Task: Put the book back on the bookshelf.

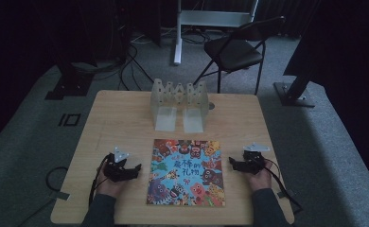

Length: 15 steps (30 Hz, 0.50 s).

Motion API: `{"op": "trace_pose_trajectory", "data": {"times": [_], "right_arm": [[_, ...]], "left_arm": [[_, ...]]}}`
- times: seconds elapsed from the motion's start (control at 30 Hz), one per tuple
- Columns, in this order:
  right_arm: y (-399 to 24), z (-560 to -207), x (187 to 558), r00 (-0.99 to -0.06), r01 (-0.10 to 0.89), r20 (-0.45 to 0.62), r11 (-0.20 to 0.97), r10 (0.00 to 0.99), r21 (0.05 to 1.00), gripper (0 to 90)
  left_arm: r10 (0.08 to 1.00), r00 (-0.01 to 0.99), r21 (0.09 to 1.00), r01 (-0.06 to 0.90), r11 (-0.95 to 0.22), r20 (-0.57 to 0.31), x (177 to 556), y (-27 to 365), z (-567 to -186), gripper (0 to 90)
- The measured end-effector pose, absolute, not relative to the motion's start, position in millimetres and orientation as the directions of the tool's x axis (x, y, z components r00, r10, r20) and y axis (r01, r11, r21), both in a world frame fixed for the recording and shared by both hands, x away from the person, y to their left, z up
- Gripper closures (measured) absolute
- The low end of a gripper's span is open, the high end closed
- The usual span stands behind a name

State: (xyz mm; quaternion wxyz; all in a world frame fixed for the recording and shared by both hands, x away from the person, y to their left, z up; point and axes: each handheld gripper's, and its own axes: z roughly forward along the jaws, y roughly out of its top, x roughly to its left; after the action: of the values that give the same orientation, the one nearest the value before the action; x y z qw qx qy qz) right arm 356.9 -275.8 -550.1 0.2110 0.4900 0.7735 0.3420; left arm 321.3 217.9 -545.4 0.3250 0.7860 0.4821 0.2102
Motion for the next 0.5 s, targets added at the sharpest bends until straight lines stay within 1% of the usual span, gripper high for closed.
{"op": "trace_pose_trajectory", "data": {"times": [0.1, 0.27, 0.43, 0.5], "right_arm": [[-275.8, -550.1, 356.9, -0.431, 0.614, 0.009, 0.286, 0.902, 0.736, 19.8], [-275.7, -550.1, 356.9, -0.430, 0.613, 0.008, 0.286, 0.903, 0.736, 19.8], [-275.5, -550.2, 356.9, -0.432, 0.613, 0.008, 0.287, 0.902, 0.736, 19.0], [-275.4, -550.2, 357.0, -0.434, 0.613, 0.008, 0.289, 0.901, 0.735, 18.9]], "left_arm": [[0.891, 0.453, 0.717, 0.617, -0.326, 0.015, 321.0, 217.7, -545.5, 20.1], [0.883, 0.470, 0.723, 0.605, -0.335, 0.016, 319.8, 217.2, -545.3, 26.0], [0.887, 0.462, 0.710, 0.620, -0.334, 0.014, 318.9, 214.7, -543.0, 27.1], [0.878, 0.478, 0.704, 0.617, -0.352, 0.019, 317.3, 212.3, -541.1, 34.8]]}}
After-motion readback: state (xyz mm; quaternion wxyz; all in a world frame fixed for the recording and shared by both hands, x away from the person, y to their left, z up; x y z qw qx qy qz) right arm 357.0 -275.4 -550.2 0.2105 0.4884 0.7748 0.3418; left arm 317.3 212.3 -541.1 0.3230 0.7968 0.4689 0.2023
